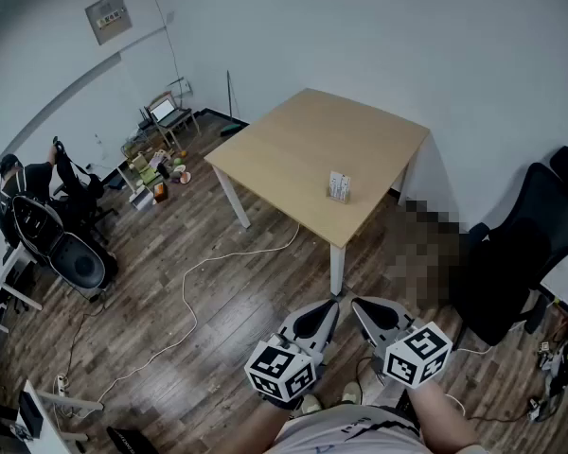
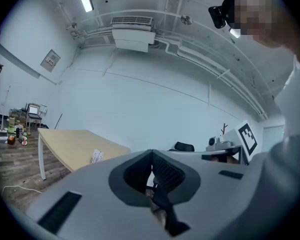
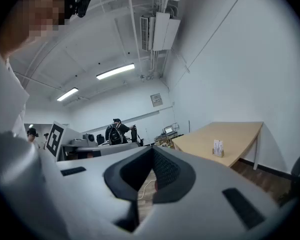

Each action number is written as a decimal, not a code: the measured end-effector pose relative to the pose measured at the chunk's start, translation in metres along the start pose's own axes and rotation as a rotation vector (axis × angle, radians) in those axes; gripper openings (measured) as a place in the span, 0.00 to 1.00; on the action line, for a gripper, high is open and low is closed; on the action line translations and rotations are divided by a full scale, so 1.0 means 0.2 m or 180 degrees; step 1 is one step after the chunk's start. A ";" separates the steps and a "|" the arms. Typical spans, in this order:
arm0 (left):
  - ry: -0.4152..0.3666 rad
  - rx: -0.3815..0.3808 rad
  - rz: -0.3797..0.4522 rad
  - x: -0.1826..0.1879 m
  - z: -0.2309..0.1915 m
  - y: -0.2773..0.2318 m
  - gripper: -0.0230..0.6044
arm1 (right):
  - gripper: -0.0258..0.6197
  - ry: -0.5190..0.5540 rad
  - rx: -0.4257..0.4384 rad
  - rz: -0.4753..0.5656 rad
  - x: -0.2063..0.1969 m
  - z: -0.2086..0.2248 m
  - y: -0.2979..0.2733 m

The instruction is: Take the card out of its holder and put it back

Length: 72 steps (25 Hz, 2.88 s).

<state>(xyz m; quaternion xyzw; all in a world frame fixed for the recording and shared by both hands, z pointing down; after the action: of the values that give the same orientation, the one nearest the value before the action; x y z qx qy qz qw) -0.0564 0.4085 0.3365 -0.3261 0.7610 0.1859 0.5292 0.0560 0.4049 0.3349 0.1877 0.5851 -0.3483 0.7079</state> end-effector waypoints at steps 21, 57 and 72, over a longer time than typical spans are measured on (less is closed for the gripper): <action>-0.0030 0.0019 -0.0024 -0.01 0.01 -0.04 0.06 | 0.06 -0.0022 -0.0047 0.0149 0.02 0.06 0.02; -0.0162 0.0226 -0.0053 0.07 -0.21 -0.53 0.06 | 0.06 -0.0137 -0.0013 0.0205 0.11 0.58 -0.18; -0.0272 -0.0150 -0.0185 0.33 -0.96 -1.05 0.06 | 0.06 -0.0113 -0.0368 0.0089 0.28 1.00 -0.89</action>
<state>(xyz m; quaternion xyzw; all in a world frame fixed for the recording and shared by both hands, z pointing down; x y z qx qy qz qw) -0.0567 0.1169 0.3602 -0.3521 0.7234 0.2020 0.5585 0.0729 0.1327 0.3552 0.1485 0.5889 -0.3073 0.7326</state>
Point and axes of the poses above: the fingertips, and each gripper's own axes: y backward along the fingers, z to its right, x out of its top, the point moved 5 cm from there along y, backward along the fingers, and after that the axes turned 3 degrees about y, right-handed, at the moved point
